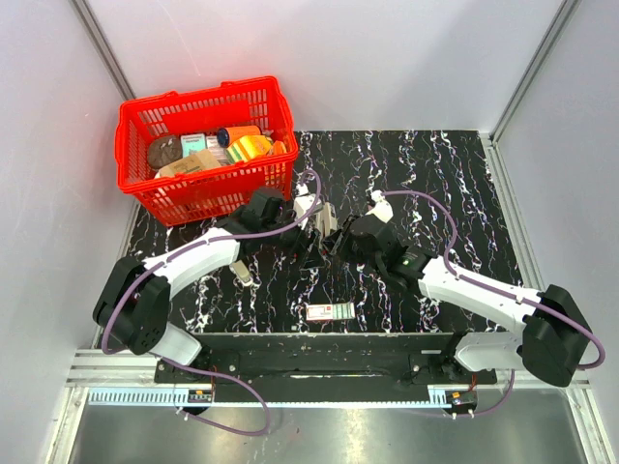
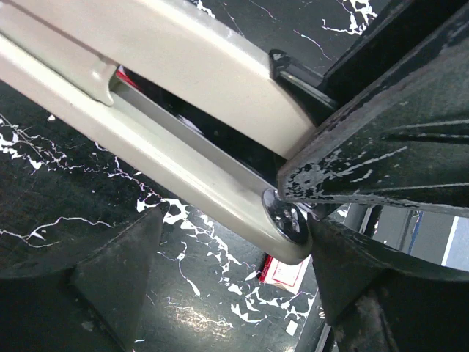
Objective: Unload the staples from the stapler
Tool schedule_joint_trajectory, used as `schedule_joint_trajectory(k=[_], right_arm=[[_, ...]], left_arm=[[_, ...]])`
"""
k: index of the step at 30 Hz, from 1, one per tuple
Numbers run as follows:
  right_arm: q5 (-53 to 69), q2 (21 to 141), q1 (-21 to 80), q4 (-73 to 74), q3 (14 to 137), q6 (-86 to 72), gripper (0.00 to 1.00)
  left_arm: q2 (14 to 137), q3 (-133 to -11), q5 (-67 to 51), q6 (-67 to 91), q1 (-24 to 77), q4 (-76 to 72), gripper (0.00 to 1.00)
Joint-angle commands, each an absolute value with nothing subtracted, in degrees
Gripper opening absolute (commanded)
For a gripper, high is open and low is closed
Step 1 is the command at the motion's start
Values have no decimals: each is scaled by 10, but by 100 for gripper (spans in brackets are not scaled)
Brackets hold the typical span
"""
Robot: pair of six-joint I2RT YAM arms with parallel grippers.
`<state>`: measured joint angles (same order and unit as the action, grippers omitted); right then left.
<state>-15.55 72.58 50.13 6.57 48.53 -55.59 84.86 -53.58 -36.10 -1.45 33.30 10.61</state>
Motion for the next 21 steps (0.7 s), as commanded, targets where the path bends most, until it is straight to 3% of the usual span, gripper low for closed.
schedule_joint_trajectory(k=[1, 10, 21], right_arm=[[-158, 689, 511, 6, 489, -573, 0], [-142, 668, 512, 6, 470, -585, 0], [-129, 648, 512, 43, 429, -519, 0]], left_arm=[[855, -562, -380, -46, 335, 83, 79], [867, -583, -367, -110, 335, 114, 44], [861, -593, -296, -180, 335, 132, 20]])
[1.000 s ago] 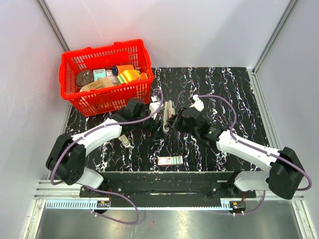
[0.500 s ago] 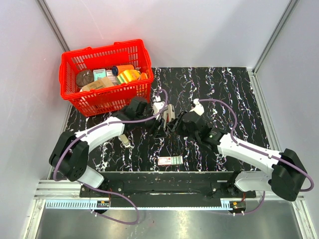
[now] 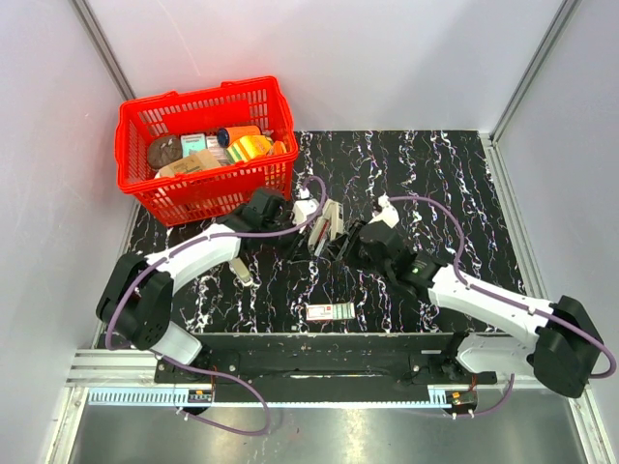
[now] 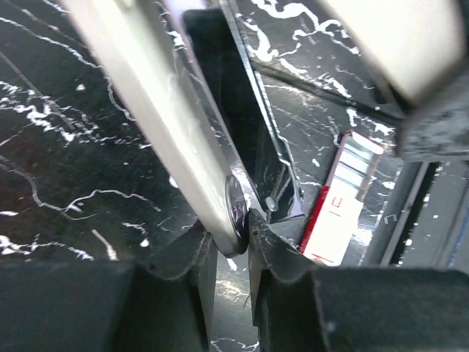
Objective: Unload the staples from the stapler
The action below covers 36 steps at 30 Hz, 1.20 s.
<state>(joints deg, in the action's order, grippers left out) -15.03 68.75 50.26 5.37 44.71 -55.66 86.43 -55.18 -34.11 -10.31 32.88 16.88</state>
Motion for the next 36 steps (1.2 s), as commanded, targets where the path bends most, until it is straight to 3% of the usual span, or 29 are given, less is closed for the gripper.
schedule_joint_trajectory(k=[1, 4, 17, 36], right_arm=[[-123, 636, 512, 36, 411, -518, 0], [-98, 618, 512, 11, 375, -512, 0], [-90, 613, 491, 118, 366, -416, 0], [-93, 587, 455, 214, 377, -387, 0]], left_arm=[[863, -598, -283, -195, 335, 139, 17], [867, -605, -237, -228, 336, 136, 9], [911, -598, -52, -360, 367, 76, 2], [896, -479, 89, -522, 379, -114, 0]])
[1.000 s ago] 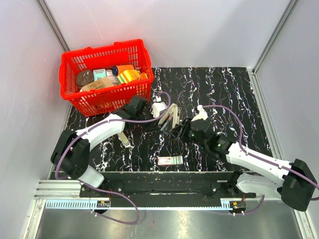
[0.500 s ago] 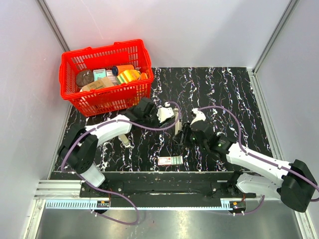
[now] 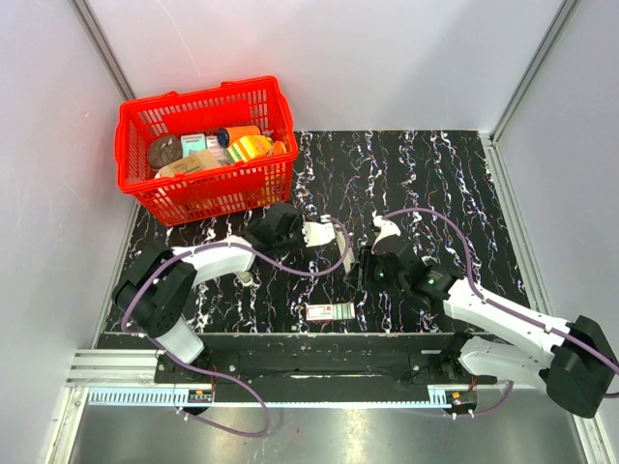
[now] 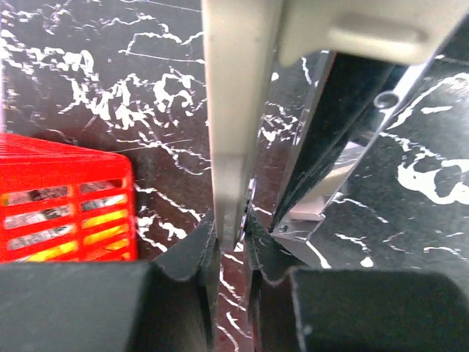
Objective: Unload the staples from the stapler
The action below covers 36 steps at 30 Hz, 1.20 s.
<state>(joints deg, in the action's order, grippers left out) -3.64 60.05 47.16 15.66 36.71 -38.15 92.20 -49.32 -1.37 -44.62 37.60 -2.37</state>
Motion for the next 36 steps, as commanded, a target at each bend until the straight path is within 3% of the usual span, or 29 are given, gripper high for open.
schedule_joint_trajectory(k=[1, 18, 24, 31, 36], right_arm=[[-93, 588, 455, 219, 379, -384, 0], [-101, 577, 455, 240, 380, -376, 0], [-107, 592, 455, 209, 418, -380, 0], [-139, 648, 450, 150, 539, -373, 0], [-120, 699, 415, 107, 583, -369, 0]], left_arm=[[896, -475, 98, -534, 382, -129, 0], [925, -408, 199, -671, 440, -350, 0], [893, -489, 157, -521, 446, -143, 0], [850, -621, -47, -288, 450, 116, 0], [843, -663, -158, -227, 451, 189, 6]])
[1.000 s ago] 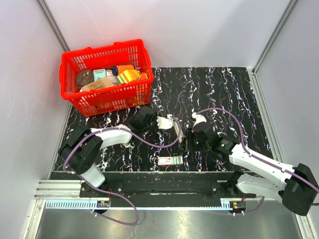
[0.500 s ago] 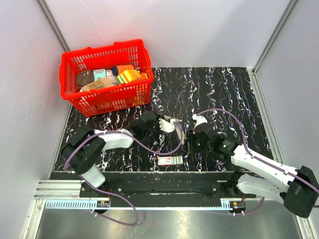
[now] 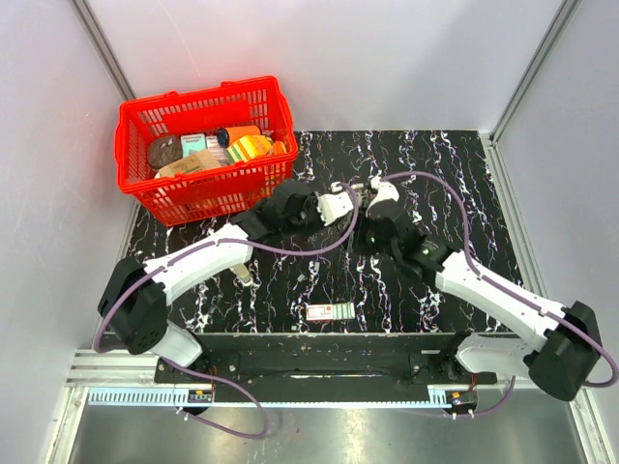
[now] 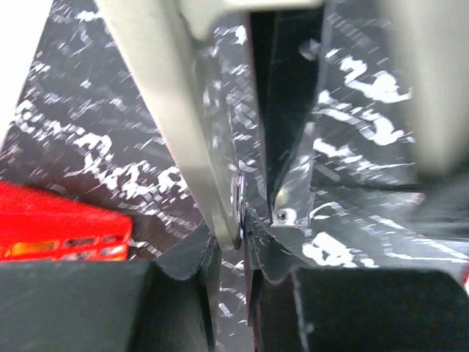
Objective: Unload the staples from the stapler
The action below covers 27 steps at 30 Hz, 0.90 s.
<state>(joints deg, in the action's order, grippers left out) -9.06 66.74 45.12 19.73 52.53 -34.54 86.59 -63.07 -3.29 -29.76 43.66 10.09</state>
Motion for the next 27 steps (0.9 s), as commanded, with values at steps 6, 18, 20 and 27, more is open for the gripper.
schedule_joint_trajectory(k=[6, 18, 20, 27], right_arm=[[-90, 752, 365, 77, 638, -360, 0], [-51, 893, 258, 116, 749, -275, 0], [-57, 923, 248, 119, 765, -259, 0], [-86, 1078, 240, 150, 878, -209, 0]], left_arm=[[840, -678, -205, -220, 451, 221, 17], [804, -732, -215, -165, 382, 290, 63], [782, -733, -233, -159, 346, 299, 64], [732, -752, -282, -162, 201, 398, 65]])
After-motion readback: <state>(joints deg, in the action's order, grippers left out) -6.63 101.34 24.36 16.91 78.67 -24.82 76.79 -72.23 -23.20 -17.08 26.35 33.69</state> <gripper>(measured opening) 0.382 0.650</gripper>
